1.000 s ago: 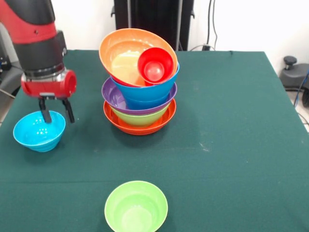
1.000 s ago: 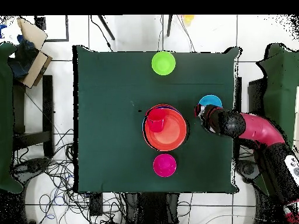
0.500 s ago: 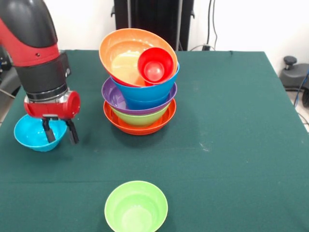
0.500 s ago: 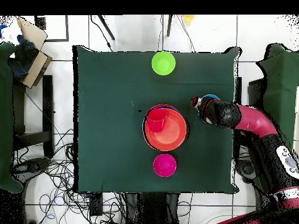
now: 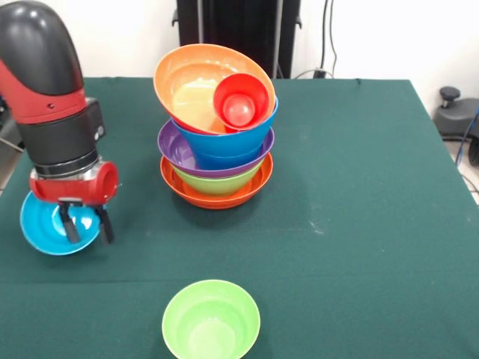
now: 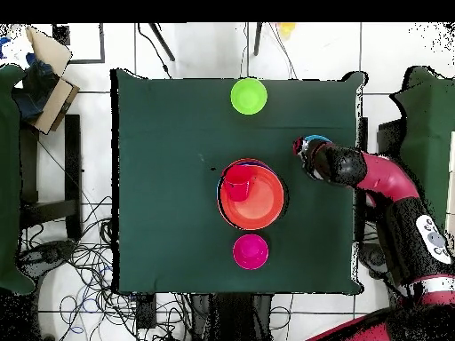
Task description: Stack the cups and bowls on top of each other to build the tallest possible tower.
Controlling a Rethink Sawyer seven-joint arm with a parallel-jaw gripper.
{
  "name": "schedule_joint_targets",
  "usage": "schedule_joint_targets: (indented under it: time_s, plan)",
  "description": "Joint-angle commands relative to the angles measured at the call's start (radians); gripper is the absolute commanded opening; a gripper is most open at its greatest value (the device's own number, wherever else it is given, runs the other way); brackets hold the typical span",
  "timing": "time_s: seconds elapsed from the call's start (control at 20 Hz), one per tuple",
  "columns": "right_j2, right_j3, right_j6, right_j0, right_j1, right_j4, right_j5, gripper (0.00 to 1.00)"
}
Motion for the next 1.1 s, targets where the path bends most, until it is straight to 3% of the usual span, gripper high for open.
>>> schedule_joint_targets:
  time_s: [0.05, 0.1, 0.75, 1.1]
  plan:
    - [0.002, -0.118, -0.261, 0.049, 0.109, -0.056, 0.076, 1.00]
    - [0.001, -0.118, -0.260, 0.049, 0.108, -0.054, 0.080, 0.00]
    - [-0.016, -0.105, -0.227, 0.064, 0.089, -0.046, 0.112, 0.00]
    - [-0.033, 0.013, -0.176, 0.061, -0.029, -0.021, 0.150, 0.00]
